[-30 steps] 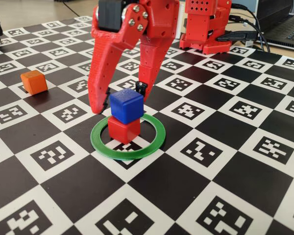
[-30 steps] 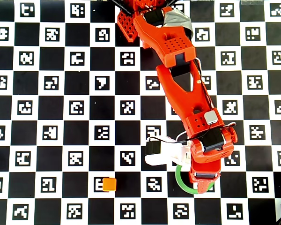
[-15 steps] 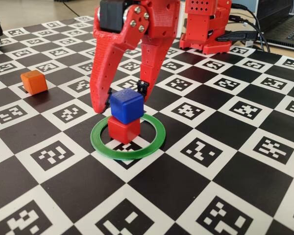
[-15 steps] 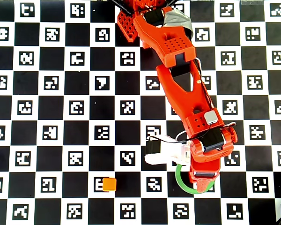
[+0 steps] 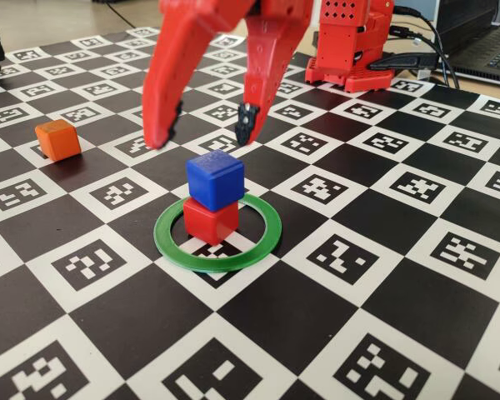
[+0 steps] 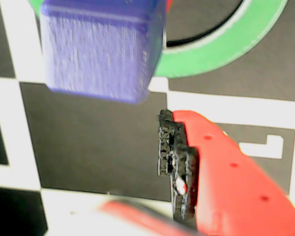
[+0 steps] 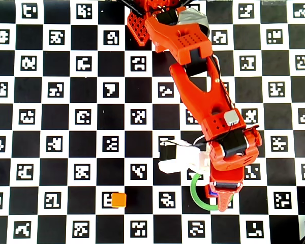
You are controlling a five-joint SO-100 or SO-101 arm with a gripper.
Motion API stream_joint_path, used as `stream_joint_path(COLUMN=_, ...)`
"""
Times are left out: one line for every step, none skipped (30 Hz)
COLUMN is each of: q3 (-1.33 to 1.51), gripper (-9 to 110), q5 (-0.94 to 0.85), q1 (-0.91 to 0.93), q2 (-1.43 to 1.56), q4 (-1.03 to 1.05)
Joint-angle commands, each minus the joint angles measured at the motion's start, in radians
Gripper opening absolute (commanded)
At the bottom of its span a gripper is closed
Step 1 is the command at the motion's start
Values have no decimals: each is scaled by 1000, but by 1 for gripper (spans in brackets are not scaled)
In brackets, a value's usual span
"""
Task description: Grab the red cube then put it in the green circle then put the blue cube on top and finally the orange cube on top
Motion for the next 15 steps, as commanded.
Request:
stream_joint_path(q3=48, gripper=41, q5=-38, q1=11, q2=232, q4=5)
stream_joint_path(q3=75, gripper=41, q5=-51, q1=15, q2=261, q4=5)
stream_joint_path(q3=103, gripper=41, q5=-61, q1=20, q2=290, q4=5)
stream_joint_path(q3=133, gripper=41, q5=-77, q1=28, q2=319, q4=5)
stream_joint_path(q3=156, gripper=40, q5=-89, q1=34, q2=347, q4=5)
stream_joint_path(q3=178, gripper=40, q5=-103, q1=44, q2=370, q4=5)
stream_joint_path(q3=198, gripper=40, q5=-120, q1=57, q2=393, q4=5)
stream_joint_path(q3=213, gripper=39, q5=-141, q1=69, q2=413, q4=8)
stream_joint_path(q3=229, gripper=39, q5=-164, q1=83, q2=431, q4=9)
stream_joint_path(q3=244, gripper=39, q5=-190, q1=97, q2=449, q4=9)
stream_joint_path(q3=261, gripper=38, q5=-222, q1=114, q2=469, q4=9)
stream_joint_path(q3=275, gripper=38, q5=-258, q1=132, q2=488, q4=9)
stream_joint_path(q3=287, gripper=37, q5=-279, q1=152, q2=505, q4=5)
stream_joint_path(q3=299, gripper=37, q5=-307, q1=170, q2=522, q4=-2)
stream_joint_path(q3=307, gripper=37, q5=-337, q1=190, q2=534, q4=-8)
